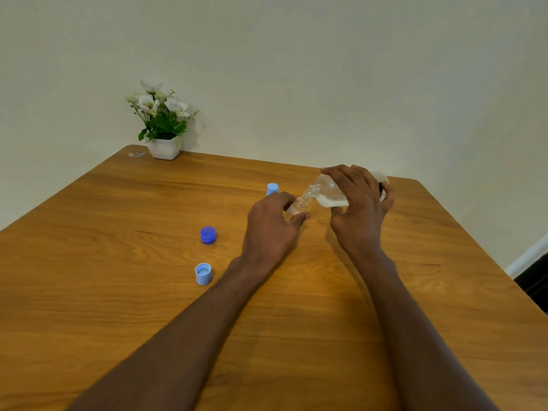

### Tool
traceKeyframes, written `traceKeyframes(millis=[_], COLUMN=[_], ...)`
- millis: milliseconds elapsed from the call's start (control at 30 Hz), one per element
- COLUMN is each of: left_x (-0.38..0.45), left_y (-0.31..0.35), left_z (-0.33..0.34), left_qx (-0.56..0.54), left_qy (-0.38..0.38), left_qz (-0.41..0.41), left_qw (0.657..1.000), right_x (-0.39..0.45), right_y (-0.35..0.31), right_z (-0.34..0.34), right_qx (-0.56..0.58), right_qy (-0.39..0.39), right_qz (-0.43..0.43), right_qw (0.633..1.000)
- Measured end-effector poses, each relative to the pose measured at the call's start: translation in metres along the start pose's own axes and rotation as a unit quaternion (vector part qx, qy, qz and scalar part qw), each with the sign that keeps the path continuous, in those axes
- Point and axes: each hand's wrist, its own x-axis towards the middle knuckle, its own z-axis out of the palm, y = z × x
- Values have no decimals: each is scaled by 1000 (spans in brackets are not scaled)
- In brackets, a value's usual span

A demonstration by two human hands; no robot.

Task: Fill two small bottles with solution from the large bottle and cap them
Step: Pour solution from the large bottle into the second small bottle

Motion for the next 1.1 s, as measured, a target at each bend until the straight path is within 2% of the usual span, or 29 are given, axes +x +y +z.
traceKeyframes(millis=[1100], left_x=[0], left_y=[0], left_z=[0], left_qx=[-15], left_qy=[-2], left_qz=[-16], left_qw=[1000], right_x=[0], right_y=[-2], right_z=[-2], right_qx=[2], right_qy=[-5], right_qz=[10], right_qw=[1000])
